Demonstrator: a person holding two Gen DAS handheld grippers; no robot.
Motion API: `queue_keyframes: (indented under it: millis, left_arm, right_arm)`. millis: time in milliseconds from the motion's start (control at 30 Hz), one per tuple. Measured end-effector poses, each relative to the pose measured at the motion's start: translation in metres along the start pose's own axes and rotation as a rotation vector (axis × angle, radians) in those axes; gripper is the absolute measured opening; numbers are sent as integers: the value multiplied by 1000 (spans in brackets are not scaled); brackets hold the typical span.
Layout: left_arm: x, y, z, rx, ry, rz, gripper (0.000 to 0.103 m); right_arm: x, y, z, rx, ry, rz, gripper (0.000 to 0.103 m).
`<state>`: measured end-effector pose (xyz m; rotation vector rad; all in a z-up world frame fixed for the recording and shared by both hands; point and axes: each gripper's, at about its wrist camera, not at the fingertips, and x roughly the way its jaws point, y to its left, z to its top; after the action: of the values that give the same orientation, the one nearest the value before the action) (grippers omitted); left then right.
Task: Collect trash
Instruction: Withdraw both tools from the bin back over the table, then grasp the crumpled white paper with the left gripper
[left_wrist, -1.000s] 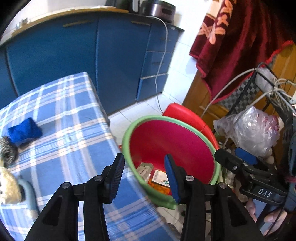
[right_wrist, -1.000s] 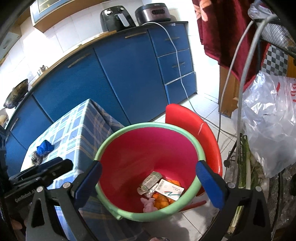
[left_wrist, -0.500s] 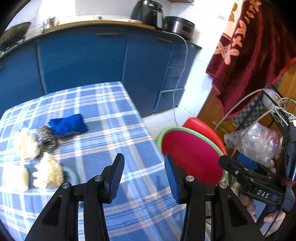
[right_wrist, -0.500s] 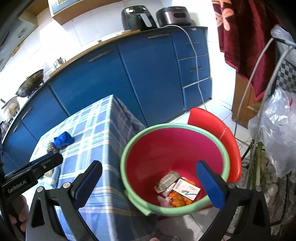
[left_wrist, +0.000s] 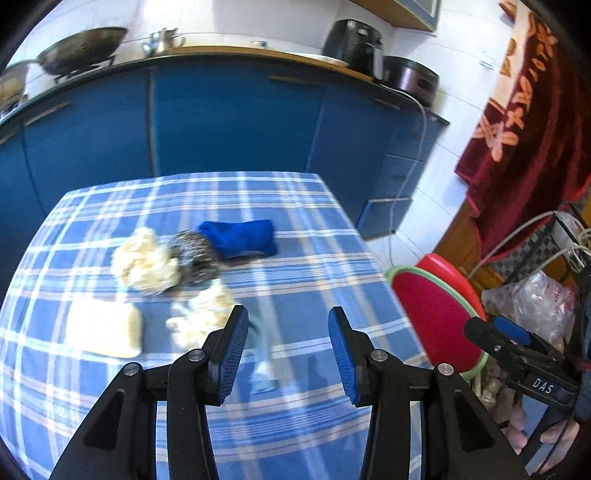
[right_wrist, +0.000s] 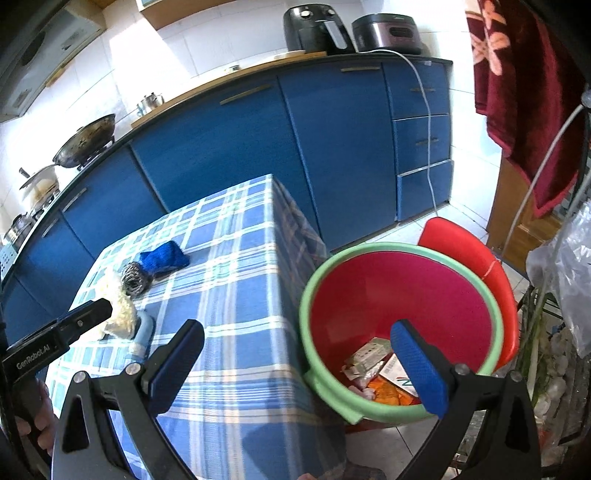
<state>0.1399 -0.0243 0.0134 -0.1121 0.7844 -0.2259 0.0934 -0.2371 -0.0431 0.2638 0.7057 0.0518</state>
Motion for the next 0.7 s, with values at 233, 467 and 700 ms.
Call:
queue_keyframes:
  millis: [233,467,700]
  left_arm:
    - [3,29,-4,-55,6,54,46]
    - [17,44,-8,-74,33,79,47]
    - [37,50,-10,-79,61,86,47]
  right_arm:
    - [4,18,-2,-25,12,10,103]
    - [9,30,-3,-44,28,8,103]
    - [13,34,-4,-50,37,1,103]
